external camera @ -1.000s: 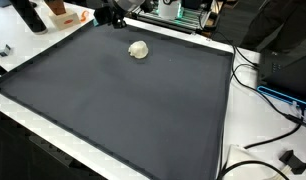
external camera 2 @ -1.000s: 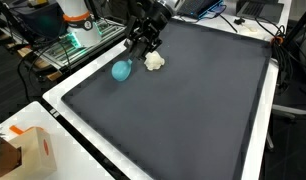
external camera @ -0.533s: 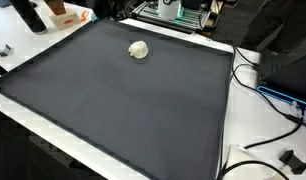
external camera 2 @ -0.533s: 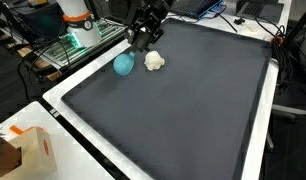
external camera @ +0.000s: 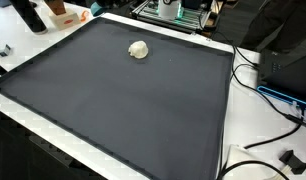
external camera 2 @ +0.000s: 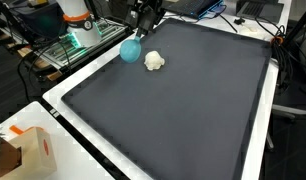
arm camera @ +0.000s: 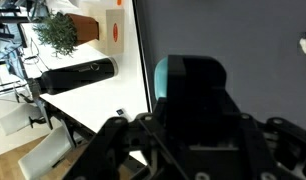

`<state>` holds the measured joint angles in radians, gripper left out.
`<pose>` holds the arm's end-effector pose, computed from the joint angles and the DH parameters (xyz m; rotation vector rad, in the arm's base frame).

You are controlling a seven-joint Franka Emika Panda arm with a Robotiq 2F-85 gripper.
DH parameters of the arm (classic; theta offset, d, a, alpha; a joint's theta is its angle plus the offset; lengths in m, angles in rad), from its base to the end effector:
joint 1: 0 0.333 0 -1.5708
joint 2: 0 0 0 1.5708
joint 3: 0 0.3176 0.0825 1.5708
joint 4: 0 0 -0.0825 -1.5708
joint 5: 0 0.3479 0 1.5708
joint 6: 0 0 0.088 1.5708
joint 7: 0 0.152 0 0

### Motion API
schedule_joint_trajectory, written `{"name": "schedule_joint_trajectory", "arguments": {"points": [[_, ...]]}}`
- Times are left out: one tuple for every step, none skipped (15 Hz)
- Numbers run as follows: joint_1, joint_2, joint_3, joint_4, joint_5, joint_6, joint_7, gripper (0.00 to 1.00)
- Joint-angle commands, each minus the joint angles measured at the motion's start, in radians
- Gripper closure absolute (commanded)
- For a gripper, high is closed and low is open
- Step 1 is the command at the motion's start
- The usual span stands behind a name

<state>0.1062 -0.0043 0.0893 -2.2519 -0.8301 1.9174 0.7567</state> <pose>0.4684 0.0077 0.3537 2.3525 -0.1537 0.0702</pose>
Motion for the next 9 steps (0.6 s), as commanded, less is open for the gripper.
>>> {"name": "schedule_joint_trajectory", "arguments": {"points": [[-0.007,-0.108,-0.001,-0.061,0.08,0.057,-0.125,0.75],[-0.01,-0.135,-0.005,-0.069,0.109,0.077,-0.168,0.75],[-0.011,-0.151,-0.006,-0.072,0.131,0.085,-0.2,0.75],[-0.014,-0.173,-0.01,-0.079,0.161,0.098,-0.246,0.75],[-0.017,-0.194,-0.013,-0.087,0.188,0.113,-0.283,0.75],[-0.02,-0.215,-0.017,-0.094,0.22,0.126,-0.327,0.75],[-0.023,-0.233,-0.02,-0.098,0.249,0.133,-0.362,0.75],[-0.027,-0.251,-0.025,-0.103,0.281,0.142,-0.403,0.75],[-0.031,-0.268,-0.029,-0.108,0.311,0.145,-0.441,0.75]]}}
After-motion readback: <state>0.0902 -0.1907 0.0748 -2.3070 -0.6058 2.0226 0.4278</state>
